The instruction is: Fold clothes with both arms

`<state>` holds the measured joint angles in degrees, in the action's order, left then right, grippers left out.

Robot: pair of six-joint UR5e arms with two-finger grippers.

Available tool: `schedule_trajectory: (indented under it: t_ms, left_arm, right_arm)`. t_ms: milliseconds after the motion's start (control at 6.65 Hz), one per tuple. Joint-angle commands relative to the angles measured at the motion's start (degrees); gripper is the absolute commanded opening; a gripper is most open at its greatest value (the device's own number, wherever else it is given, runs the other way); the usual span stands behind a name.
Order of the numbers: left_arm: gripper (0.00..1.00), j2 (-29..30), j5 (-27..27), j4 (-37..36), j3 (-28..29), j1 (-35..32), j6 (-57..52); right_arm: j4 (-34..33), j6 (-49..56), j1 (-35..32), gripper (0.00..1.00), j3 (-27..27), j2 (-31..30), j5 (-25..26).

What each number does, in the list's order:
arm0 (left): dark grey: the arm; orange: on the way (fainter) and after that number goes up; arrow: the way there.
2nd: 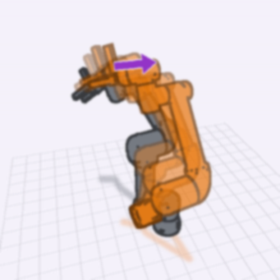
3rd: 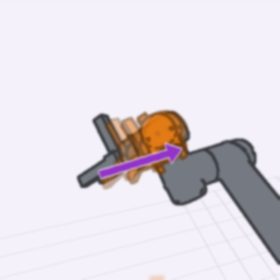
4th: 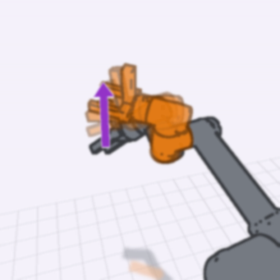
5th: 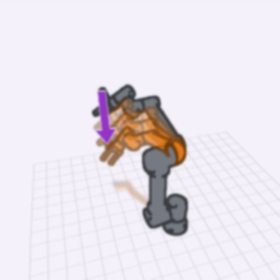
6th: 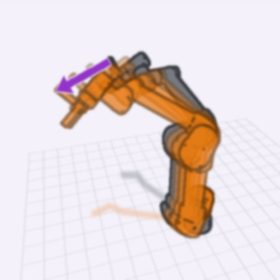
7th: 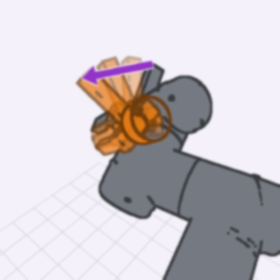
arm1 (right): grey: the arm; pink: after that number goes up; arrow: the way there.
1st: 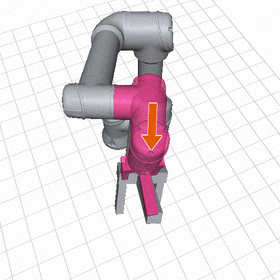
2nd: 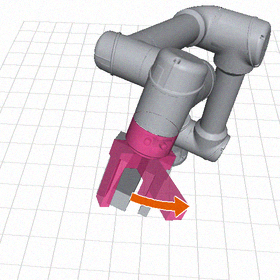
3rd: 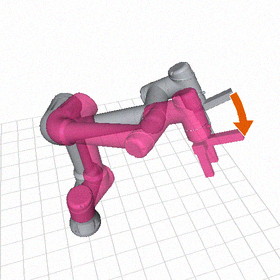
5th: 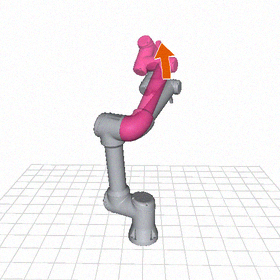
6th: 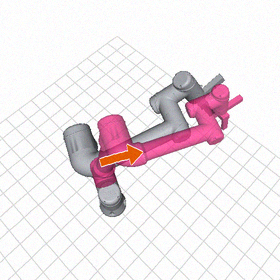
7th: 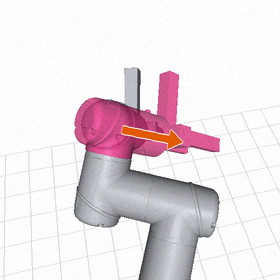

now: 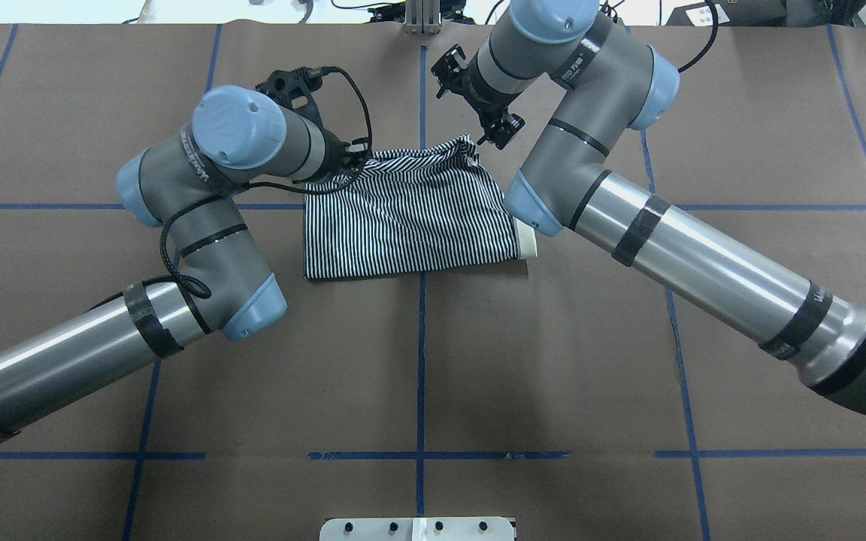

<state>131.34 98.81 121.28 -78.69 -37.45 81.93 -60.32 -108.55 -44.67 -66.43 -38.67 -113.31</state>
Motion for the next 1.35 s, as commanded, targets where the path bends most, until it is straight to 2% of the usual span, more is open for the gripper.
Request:
schedule_trajectory:
  t_ms: [0,601,751,902,1202]
  left_arm:
    - [0.0,0.0,-1.0,-0.3,0.6,2.4,-0.4]
    - [0.0,0.5,-2.7,0.8,4.1,1.1,-4.3]
    - [0.0,1.4,-2.8,3.8,7.5,0.3,-5.2]
    - [0.0,5.0,-2.8,6.7,13.8,-0.5,-5.4]
    - [0.0,8.0,-2.7,11.0,19.5,-4.7,-9.0]
  right_arm:
    - [-0.1,0.6,5.2,0.01,-2.9,-2.5,2.9]
    - [-0.1,6.1,7.6,0.0,-0.3,-2.6,6.8]
    - [0.2,7.0,7.6,0.0,2.9,-1.3,7.9]
    - [0.5,7.6,7.1,0.0,7.0,2.0,8.8]
    - [3.1,9.1,4.0,0.0,16.5,8.3,8.7]
